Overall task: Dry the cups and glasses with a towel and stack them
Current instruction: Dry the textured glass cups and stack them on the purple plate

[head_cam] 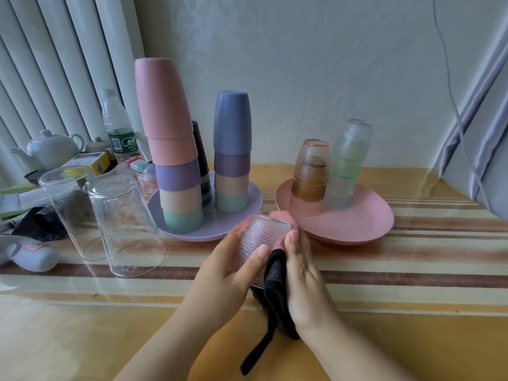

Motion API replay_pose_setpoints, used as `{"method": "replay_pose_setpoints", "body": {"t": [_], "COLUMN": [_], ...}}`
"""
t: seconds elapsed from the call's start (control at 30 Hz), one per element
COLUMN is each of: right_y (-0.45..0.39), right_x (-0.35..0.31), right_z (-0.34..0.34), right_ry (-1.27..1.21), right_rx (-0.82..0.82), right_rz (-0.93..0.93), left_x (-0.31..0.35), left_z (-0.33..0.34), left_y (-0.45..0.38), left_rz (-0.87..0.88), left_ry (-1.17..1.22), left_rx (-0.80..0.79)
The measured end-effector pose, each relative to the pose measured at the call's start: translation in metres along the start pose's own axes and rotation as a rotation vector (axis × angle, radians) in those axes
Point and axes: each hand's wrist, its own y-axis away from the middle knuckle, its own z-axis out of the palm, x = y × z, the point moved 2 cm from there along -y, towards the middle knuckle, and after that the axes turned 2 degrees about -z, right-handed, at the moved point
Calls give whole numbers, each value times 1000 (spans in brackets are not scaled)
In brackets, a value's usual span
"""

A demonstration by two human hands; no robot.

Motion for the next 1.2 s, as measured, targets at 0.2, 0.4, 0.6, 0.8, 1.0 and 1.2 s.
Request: {"method": "replay_pose_setpoints", "body": {"t": [0.2, 0.4, 0.6, 0.8, 1.0, 1.2], "right_y": [-10, -2, 1, 3, 4, -7], "right_x": [0, 11, 8, 8, 1, -3], "right_z": [-14, 1, -3, 6, 2, -16], "right_ry": [-431, -590, -364, -116, 62, -71], "right_rx": [39, -72, -97, -221, -126, -8], "right_rz": [193, 323, 181, 42, -52, -24], "left_x": [7, 7, 2, 1, 6, -3], "left_z": [10, 6, -4, -5, -2, 1], "left_y": [11, 4, -1, 4, 2, 6], "left_rz": [-152, -185, -54, 43, -19, -237], "left_ry": [256, 635, 328, -22, 71, 326], "left_rx": [-177, -83, 239, 339, 51, -196]}}
